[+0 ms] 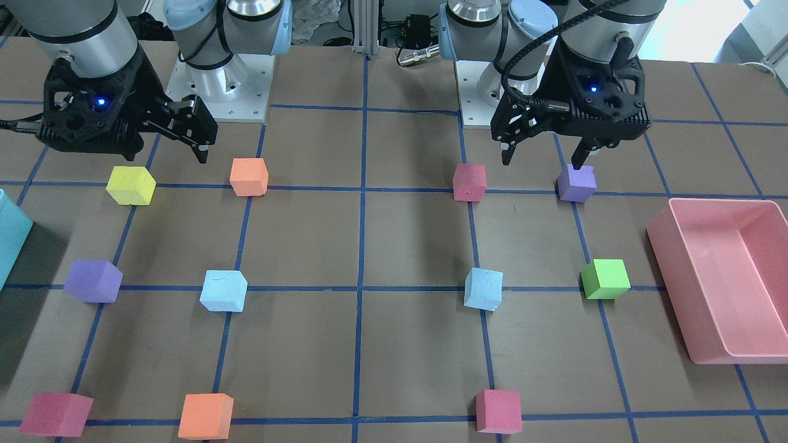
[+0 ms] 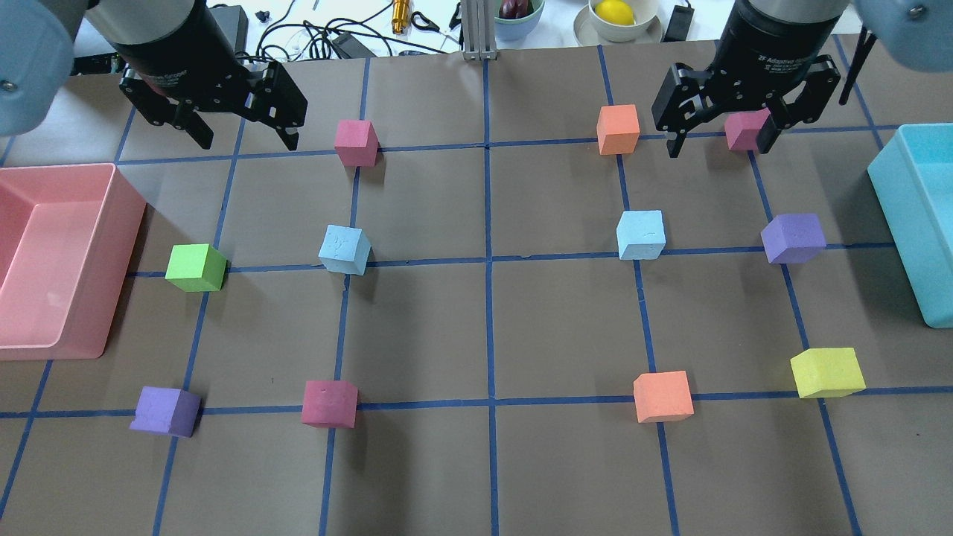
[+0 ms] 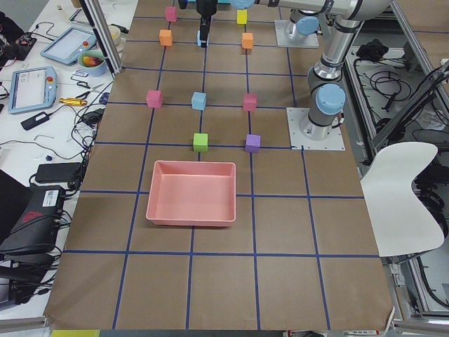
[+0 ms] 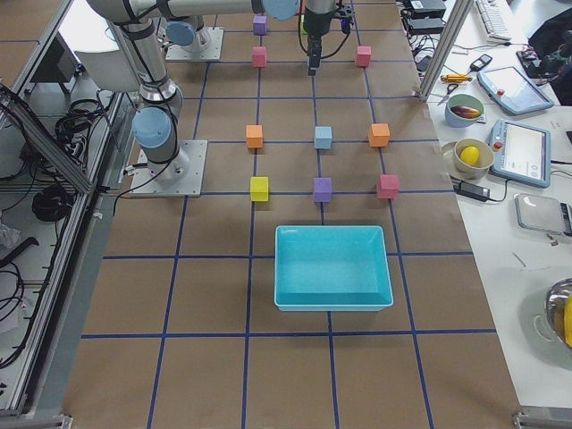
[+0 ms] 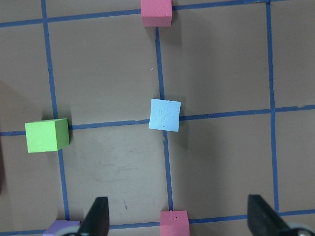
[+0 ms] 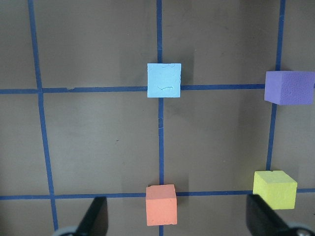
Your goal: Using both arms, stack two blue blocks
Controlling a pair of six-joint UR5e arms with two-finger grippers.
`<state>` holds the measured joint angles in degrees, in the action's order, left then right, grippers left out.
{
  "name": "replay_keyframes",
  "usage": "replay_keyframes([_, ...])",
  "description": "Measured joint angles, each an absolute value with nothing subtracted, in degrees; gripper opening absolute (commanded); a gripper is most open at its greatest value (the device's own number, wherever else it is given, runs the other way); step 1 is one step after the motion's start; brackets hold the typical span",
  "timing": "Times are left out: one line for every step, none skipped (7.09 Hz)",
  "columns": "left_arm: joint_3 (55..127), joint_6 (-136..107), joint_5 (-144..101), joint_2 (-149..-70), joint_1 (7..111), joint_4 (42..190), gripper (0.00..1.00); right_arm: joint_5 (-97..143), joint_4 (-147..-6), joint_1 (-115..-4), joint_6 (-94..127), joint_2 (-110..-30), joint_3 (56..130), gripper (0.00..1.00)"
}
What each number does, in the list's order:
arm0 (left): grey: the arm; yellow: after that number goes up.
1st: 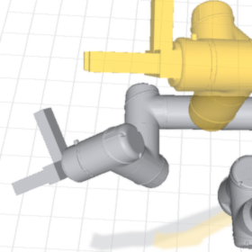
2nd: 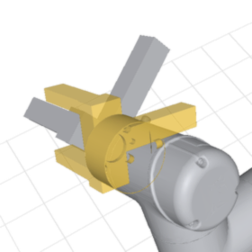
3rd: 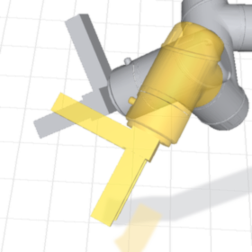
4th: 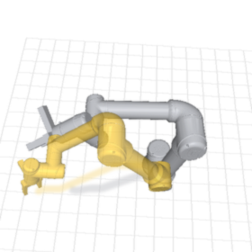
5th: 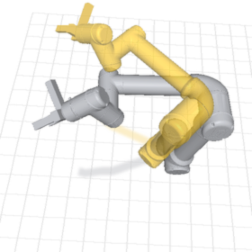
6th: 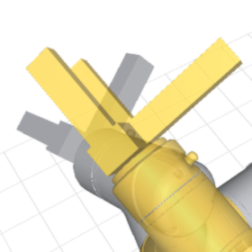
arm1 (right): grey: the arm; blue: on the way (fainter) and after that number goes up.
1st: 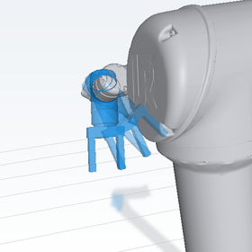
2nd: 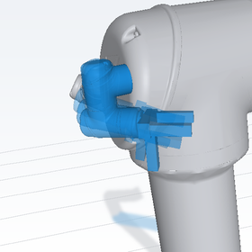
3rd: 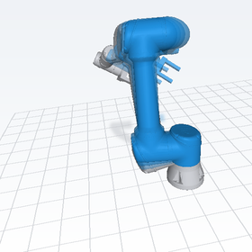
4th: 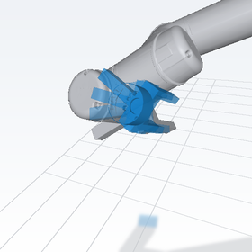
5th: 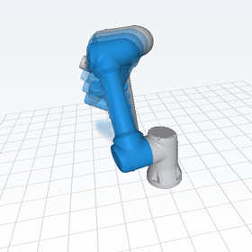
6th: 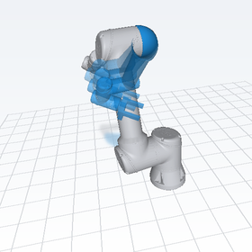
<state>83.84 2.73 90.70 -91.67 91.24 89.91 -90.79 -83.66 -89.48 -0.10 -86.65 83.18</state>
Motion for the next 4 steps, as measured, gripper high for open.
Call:
replay_keyframes([83.8, 2.7, 90.7, -91.7, 91.2, 89.9, 1.0, -90.8, -83.7, -89.4, -0.1, -86.6, 83.2, 1.0])
replay_keyframes([83.9, 2.7, 90.7, -91.7, 91.2, 89.9, 1.0, -90.8, -83.8, -89.4, -0.1, -86.6, 83.2, 1.0])
replay_keyframes([84.4, 2.7, 90.7, -92.0, 91.2, 89.7, 1.0, -90.8, -83.7, -89.4, -0.1, -86.5, 83.2, 1.0])
replay_keyframes([85.5, 2.8, 90.7, -92.7, 91.2, 89.4, 1.0, -90.8, -83.6, -89.5, -0.1, -86.5, 83.2, 1.0])
